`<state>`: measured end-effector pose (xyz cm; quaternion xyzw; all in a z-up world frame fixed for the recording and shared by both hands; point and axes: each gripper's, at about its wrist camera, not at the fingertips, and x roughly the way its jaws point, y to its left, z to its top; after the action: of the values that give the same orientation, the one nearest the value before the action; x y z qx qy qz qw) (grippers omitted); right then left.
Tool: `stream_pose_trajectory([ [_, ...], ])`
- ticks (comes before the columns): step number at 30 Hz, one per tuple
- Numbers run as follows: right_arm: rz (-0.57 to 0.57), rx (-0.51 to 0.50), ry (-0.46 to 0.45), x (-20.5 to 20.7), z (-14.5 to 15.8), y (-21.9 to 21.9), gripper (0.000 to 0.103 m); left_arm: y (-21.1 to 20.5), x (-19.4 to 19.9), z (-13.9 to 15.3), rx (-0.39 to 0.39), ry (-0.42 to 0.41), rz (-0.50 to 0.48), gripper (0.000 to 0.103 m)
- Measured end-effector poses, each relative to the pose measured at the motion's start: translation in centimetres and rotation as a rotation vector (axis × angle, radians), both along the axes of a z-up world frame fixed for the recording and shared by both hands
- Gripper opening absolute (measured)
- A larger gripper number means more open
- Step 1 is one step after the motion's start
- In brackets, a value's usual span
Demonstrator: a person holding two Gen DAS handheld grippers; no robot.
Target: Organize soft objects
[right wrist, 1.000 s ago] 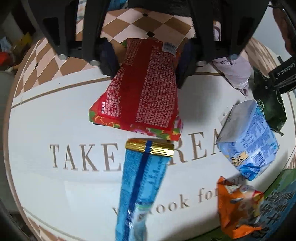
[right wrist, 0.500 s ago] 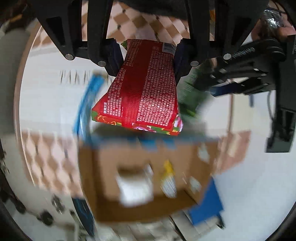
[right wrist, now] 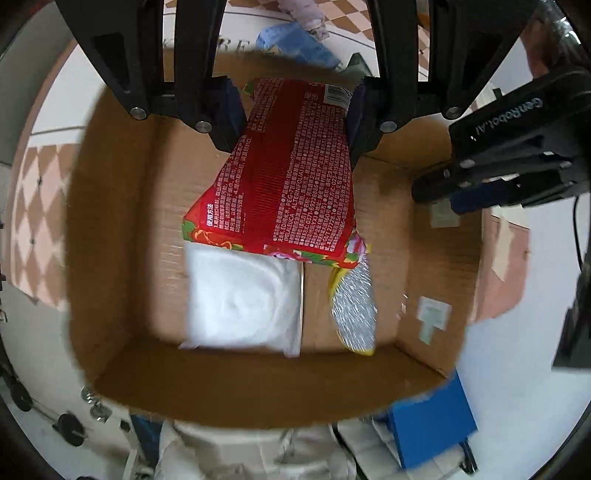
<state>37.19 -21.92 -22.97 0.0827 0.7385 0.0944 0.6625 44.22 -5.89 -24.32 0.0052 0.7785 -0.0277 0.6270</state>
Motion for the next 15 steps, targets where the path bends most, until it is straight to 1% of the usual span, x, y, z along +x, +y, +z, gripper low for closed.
stream_pose_trajectory([
  [2, 0.022, -0.037, 0.025, 0.4, -1.5, 0.7, 0.048, -0.2, 0.5, -1.5, 0.022, 0.016, -0.017, 0.042],
  [4, 0.036, -0.065, 0.042, 0.4, -2.6, 1.1, 0.048, -0.3, 0.5, -2.5, 0.032, 0.026, -0.033, 0.042],
  [8, 0.063, -0.105, 0.088, 0.3, -4.3, 1.4, 0.049, -0.4, -0.3, -2.4, 0.017, 0.025, -0.046, 0.043],
  [9, 0.071, -0.114, 0.101, 0.4, -4.6, 1.4, 0.052, -0.3, -0.5, -2.2, 0.011, 0.027, -0.048, 0.043],
  [10, 0.073, -0.112, 0.104, 0.4, -4.6, 1.4, 0.065, -0.3, -0.8, -1.8, 0.001, 0.030, -0.052, 0.045],
  [11, 0.073, -0.110, 0.099, 0.4, -4.3, 1.3, 0.078, -0.3, -1.1, -1.1, -0.010, 0.022, -0.060, 0.051],
  [12, 0.068, -0.111, 0.068, 0.2, -3.3, 1.0, 0.101, -0.4, -1.3, -0.4, -0.018, 0.000, -0.068, 0.058],
  [13, 0.070, -0.112, 0.044, 0.2, -3.0, 0.7, 0.103, -0.5, -1.8, 0.9, -0.024, -0.044, -0.085, 0.077],
  [14, 0.075, -0.113, 0.014, -0.1, -2.0, 0.4, 0.103, -0.6, -2.2, 2.1, -0.029, -0.082, -0.100, 0.095],
  [15, 0.072, -0.120, -0.015, -0.6, -0.7, -0.1, 0.103, -0.8, -2.8, 3.2, -0.022, -0.127, -0.123, 0.099],
])
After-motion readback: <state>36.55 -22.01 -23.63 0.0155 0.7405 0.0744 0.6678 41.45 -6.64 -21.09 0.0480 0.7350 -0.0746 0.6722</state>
